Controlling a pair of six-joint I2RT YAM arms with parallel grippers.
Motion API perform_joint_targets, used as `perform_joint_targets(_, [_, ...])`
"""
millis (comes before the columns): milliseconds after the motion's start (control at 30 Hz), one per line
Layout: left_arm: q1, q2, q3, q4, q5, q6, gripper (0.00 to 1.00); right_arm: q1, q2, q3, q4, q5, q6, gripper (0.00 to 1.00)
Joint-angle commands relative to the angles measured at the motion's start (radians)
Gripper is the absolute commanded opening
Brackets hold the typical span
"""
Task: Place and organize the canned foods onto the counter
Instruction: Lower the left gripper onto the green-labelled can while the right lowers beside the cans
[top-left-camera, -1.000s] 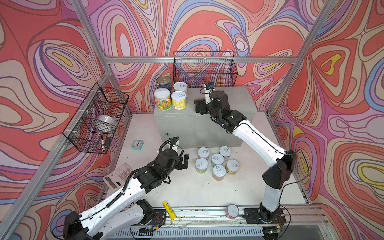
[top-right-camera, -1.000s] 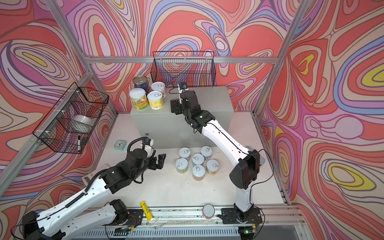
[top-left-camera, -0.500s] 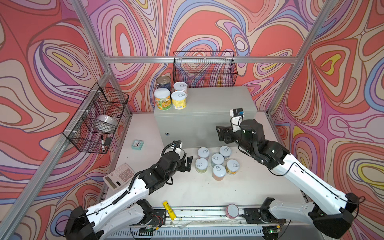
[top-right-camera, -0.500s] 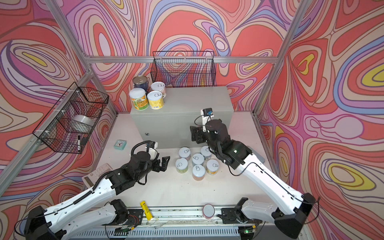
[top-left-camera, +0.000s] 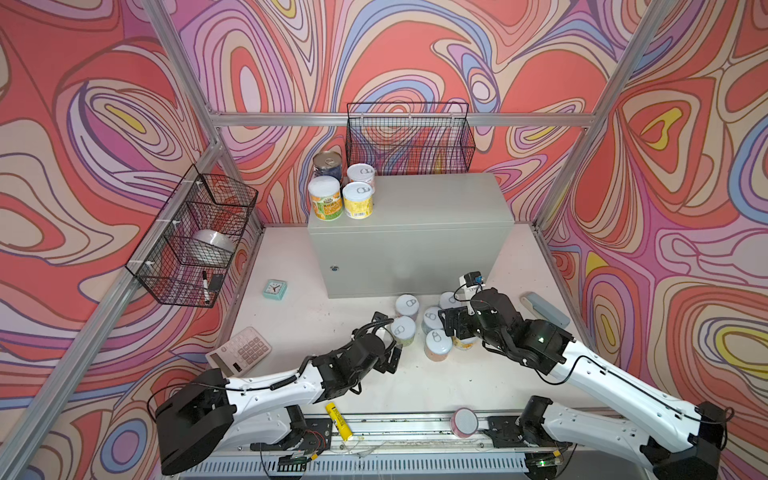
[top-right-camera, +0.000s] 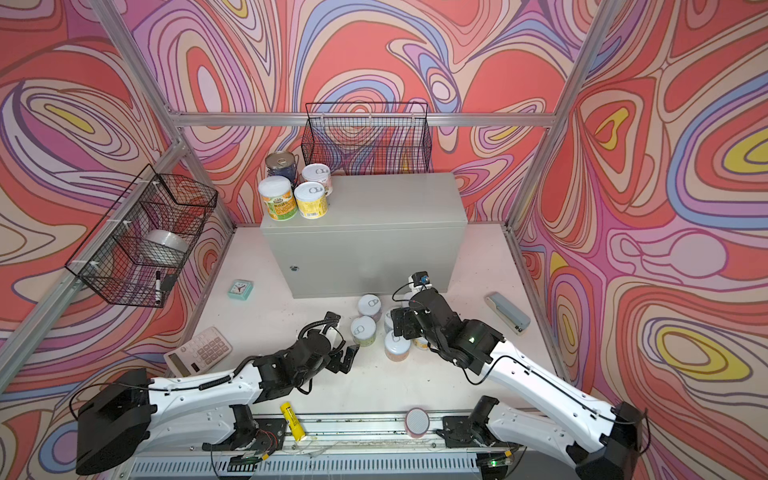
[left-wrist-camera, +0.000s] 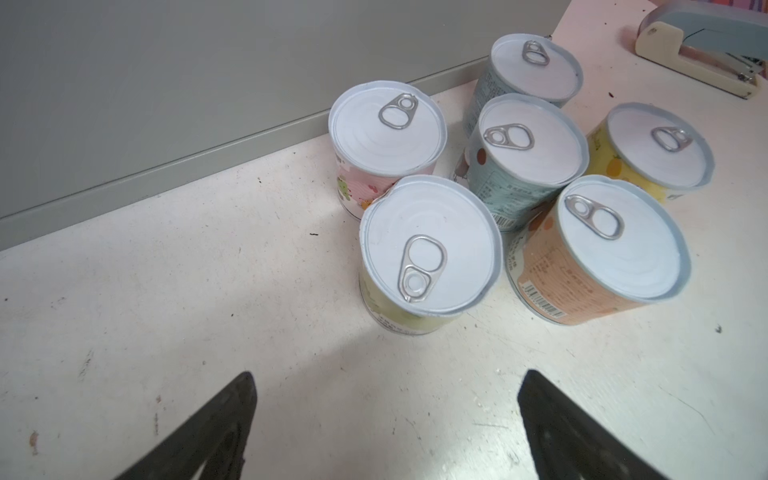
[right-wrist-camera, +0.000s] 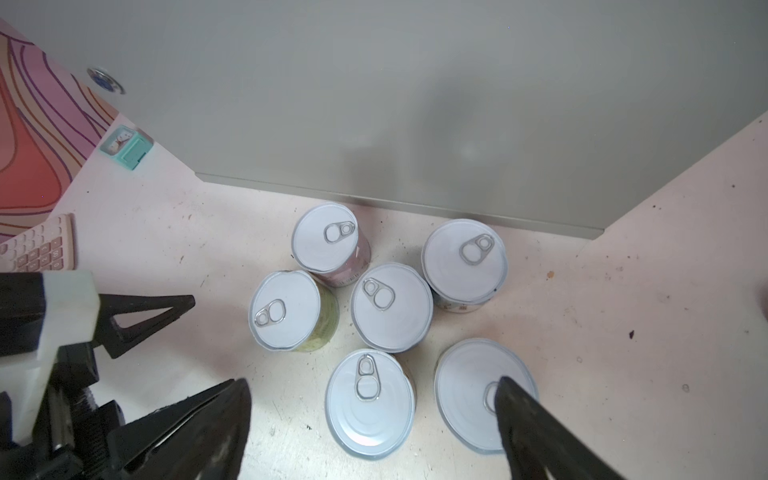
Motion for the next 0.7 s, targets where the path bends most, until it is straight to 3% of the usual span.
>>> perform_joint_targets(0, [-0.008,0.058,-0.011,0.196,-0.044,-0.003,1.0,0.007,-0.023,-0.043,0.041,-0.02,0.028,0.95])
perform_joint_targets(267, [-0.009,0.257,0.012,0.376,-0.013,0.013,1.0,0.008,0.006,-0.065,0.06,-0.022,0.017,0.93])
perform_joint_targets(667, [-0.008,0.433,0.052,0.518,-0.041,0.013,1.0,0.007,0.021,-0.082,0.103,-0.011,0.024,0.93])
